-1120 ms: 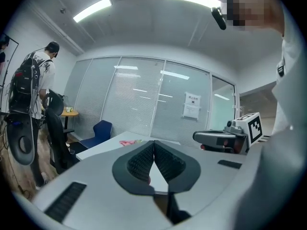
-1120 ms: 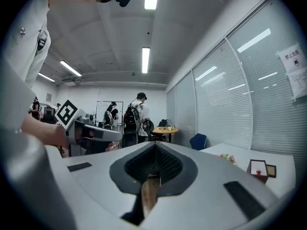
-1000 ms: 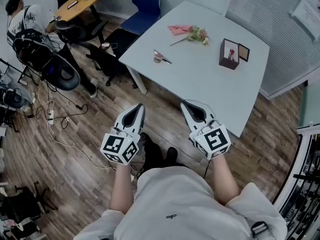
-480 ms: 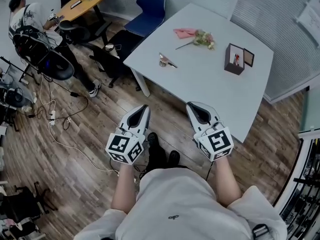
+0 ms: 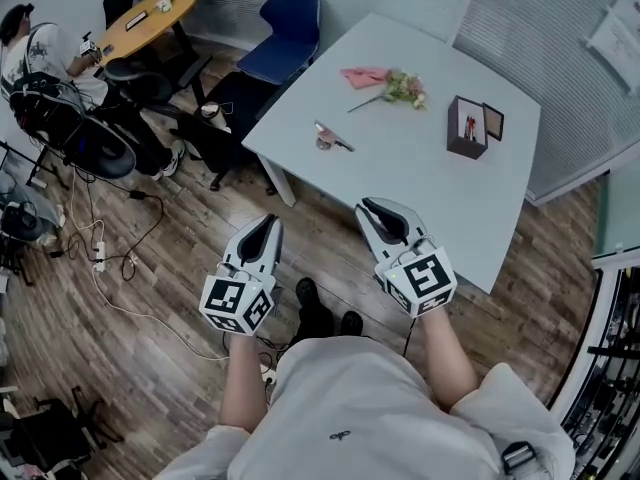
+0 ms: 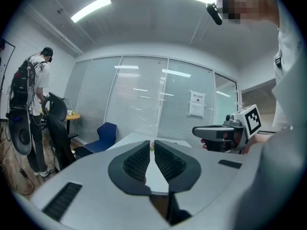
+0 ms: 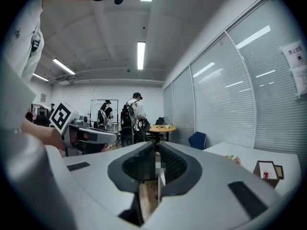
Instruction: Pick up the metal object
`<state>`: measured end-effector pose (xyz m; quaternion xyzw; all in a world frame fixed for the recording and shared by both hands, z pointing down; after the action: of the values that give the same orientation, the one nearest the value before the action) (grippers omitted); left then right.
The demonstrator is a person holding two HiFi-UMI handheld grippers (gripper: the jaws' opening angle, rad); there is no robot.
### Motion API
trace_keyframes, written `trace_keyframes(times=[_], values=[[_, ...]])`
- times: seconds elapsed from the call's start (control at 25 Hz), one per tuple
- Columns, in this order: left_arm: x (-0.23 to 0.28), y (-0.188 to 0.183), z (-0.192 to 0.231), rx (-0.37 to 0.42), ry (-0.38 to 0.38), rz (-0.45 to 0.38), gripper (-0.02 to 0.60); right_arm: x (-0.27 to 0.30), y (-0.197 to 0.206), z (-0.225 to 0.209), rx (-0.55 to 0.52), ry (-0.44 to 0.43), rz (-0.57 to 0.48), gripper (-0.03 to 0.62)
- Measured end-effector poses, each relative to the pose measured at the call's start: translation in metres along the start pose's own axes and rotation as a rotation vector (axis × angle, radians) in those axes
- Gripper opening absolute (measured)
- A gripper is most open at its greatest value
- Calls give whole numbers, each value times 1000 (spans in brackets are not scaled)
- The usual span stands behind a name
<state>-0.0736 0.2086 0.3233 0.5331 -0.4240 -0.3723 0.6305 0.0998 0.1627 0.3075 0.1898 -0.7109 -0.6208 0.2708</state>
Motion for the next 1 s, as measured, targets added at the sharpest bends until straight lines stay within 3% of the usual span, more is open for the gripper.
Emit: trace_keyframes(times=[1.0], values=[[61,-4,124,6,130,1,115,125,-6,-6,-9,109,62,112]])
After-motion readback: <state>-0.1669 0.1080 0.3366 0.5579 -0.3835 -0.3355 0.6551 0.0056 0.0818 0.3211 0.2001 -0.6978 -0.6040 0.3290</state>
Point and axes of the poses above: the fingertips, and each gripper's own axes: x forward along the fingers, z to its left, y out of its underside, the point moved 3 cm from there along -x, backward along the fingers, and after that the axes turned 6 degrees about x, right-handed, at the moved point
